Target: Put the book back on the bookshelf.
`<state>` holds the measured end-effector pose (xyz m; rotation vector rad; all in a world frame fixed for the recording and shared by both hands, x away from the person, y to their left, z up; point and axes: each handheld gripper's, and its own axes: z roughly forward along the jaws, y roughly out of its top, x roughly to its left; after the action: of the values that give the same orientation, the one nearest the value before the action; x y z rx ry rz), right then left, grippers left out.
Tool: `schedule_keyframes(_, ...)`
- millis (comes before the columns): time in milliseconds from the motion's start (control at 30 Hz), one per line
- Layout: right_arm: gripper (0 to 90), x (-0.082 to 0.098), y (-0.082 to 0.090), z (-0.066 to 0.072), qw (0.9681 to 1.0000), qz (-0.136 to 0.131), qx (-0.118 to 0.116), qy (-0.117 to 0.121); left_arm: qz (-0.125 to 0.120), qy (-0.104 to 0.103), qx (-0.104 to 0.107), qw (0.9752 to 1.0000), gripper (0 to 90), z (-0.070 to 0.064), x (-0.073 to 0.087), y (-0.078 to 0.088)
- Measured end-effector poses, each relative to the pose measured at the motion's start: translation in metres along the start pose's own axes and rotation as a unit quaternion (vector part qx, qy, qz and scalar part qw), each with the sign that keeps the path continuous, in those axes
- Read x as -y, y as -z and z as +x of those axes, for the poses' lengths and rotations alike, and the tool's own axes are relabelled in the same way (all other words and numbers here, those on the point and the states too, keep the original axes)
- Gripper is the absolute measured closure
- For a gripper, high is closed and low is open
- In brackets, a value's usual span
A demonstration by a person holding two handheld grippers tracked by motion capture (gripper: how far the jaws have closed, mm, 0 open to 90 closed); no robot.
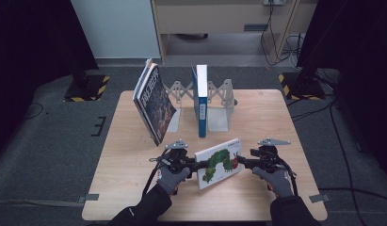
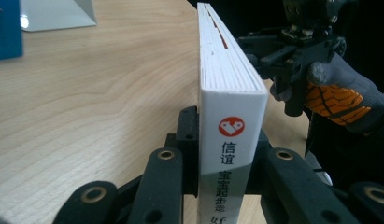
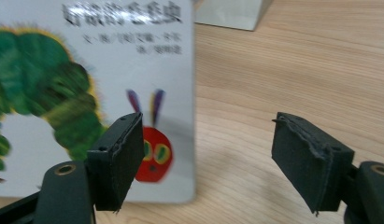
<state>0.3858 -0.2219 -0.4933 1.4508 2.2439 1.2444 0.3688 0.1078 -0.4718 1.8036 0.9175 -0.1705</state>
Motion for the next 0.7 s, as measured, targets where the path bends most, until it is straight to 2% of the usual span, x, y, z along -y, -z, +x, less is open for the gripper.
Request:
schedule_keyframes(167, 24.7, 0.002, 0.002, -0.006, 0.9993, 0.003, 0.036, 0.006, -0.011, -0.003, -0.015, 0.9998, 74.3, 0.001, -0.005, 0.008)
schedule_keyframes(367, 23.2, 0.007, 0.004, -0.017, 0.9963, 0.016, 0.082, 0.019, -0.024, -0.005, -0.02, 0.9995, 74.3, 0.001, -0.012, 0.017)
schedule_keyframes(633, 20.8, 0.012, 0.005, -0.028, 0.9928, 0.029, 0.115, 0.019, -0.043, -0.018, -0.038, 0.9982, 74.2, -0.002, -0.023, 0.028)
schedule_keyframes(700, 19.8, 0.015, 0.003, -0.029, 0.9916, 0.035, 0.121, 0.03, -0.046, -0.018, -0.039, 0.998, 74.2, -0.003, -0.025, 0.029)
